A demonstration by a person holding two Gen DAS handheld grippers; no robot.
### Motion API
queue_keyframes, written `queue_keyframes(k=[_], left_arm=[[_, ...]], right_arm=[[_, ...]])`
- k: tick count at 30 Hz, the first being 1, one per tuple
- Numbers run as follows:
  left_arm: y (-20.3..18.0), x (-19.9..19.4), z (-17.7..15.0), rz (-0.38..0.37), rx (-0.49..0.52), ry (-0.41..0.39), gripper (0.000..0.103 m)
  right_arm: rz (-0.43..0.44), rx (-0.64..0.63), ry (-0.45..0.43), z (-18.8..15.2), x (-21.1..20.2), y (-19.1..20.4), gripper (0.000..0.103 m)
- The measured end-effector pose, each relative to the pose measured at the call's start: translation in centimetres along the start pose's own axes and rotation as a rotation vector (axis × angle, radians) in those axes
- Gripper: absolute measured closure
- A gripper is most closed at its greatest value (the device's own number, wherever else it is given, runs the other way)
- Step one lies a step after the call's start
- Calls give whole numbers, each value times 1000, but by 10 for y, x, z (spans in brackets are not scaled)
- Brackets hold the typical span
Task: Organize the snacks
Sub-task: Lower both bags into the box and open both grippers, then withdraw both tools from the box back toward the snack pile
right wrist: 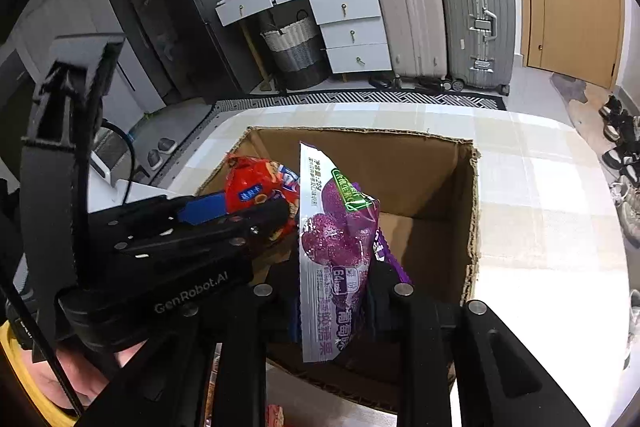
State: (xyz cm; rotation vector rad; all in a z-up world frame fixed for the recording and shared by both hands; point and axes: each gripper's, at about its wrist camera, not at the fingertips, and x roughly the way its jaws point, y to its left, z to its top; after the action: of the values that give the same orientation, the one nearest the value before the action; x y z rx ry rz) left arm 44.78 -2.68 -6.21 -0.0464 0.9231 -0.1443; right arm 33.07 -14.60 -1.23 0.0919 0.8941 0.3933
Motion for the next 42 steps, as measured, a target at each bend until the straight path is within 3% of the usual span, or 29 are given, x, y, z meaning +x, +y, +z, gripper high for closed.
queue_keyframes(k=[4, 12, 15, 17, 21, 23, 26, 30, 32, 34, 36, 42], left_arm=[[0, -6, -5, -6, 0, -7, 67], [-1, -14, -8, 5, 13, -1, 66], [0, -17, -8, -10, 5, -5, 59], [-3, -21, -8, -14, 19, -10, 48], [-8, -26, -8, -7, 38, -7, 40], [-8, -31, -8, 9, 32, -20, 25], [-4, -38, -9, -16, 1, -19, 22], [-5, -45, -11, 16, 4, -14, 20], [-5, -51, -12, 3, 3, -23, 17], [-6, -58, -11, -3, -3, -37, 11], [-7, -66, -13, 12, -4, -55, 0], [-12, -91, -17, 0, -7, -83, 1]], right_arm=[[-17, 26, -15, 0, -3, -6, 60], [4, 9, -47, 0, -12, -2, 59], [9, 19, -49, 0, -16, -2, 59], [9, 16, -52, 0, -19, -3, 59], [2, 22, -61, 1, -24, -7, 59], [2, 29, -68, 1, -28, -9, 59], [21, 37, -73, 1, -32, -9, 56], [-43, 21, -104, -1, -41, -6, 40], [-76, 35, -120, -2, -46, -11, 21], [-82, 54, -143, -3, -53, -17, 13], [-74, 61, -160, -5, -60, -20, 12], [-93, 49, -163, -10, -78, -17, 11]])
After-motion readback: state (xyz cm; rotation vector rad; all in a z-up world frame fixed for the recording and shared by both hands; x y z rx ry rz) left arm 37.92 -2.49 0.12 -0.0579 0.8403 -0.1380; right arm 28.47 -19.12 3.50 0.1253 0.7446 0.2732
